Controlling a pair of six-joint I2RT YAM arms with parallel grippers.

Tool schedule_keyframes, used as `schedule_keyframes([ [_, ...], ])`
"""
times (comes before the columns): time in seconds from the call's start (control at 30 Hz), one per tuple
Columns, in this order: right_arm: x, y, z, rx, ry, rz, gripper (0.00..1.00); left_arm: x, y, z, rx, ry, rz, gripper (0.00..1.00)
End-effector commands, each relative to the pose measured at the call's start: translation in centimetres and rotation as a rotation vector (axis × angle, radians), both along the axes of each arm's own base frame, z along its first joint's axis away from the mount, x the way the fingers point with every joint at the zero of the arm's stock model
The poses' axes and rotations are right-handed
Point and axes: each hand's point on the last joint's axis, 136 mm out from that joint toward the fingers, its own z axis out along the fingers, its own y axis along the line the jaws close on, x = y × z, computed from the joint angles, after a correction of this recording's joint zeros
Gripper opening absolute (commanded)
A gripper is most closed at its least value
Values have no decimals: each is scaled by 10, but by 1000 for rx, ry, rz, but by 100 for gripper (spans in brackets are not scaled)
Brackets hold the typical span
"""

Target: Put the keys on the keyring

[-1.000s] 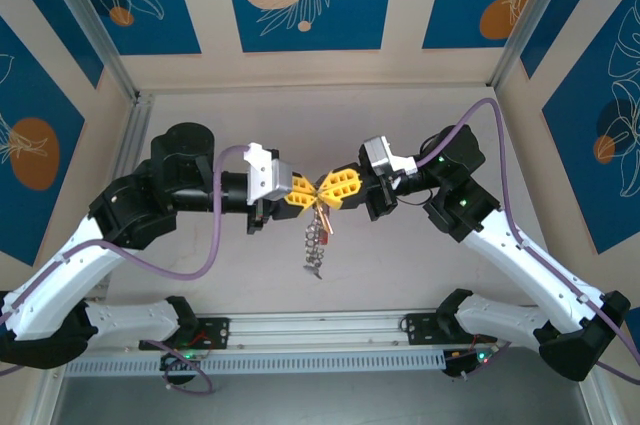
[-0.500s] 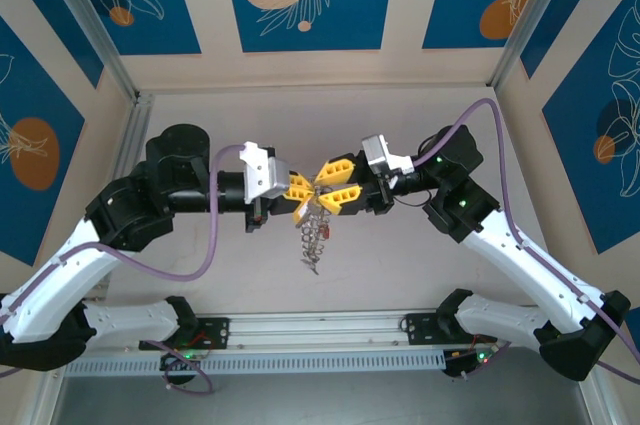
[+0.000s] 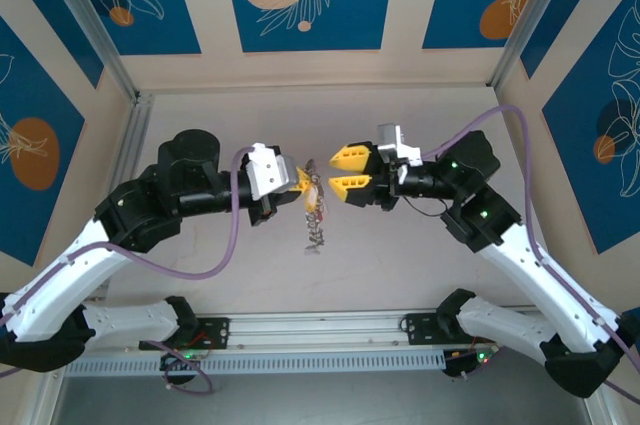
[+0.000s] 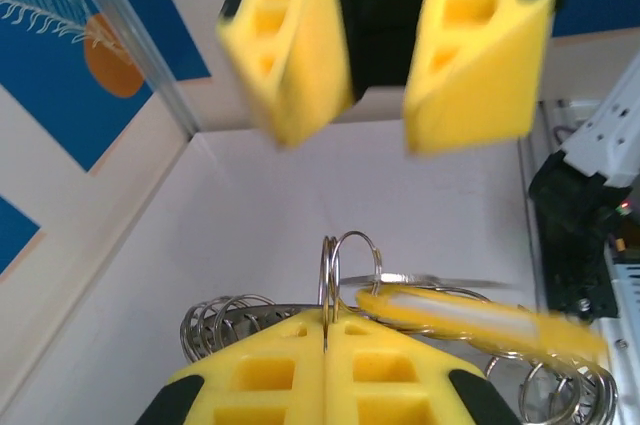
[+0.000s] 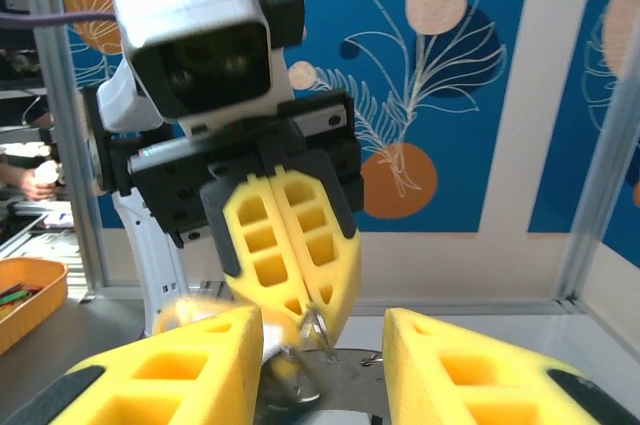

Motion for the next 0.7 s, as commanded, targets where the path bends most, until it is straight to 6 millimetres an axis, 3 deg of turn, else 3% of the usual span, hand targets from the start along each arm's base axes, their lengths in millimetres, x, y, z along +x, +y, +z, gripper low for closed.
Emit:
schedule_keyframes([
  [0.0,7,-5,-6,-37,99,-61,36,10,5,15,-35,-91,56,0],
  [0.33,22,13,-26,-119,294,-22,35,12,4,9,-17,-98,54,0],
  [0.53,20,21,-32,-143,324,20,35,10,6,7,-16,-98,52,0],
  [0.67,17,21,-36,-158,332,34,29,11,5,6,-14,-97,53,0],
])
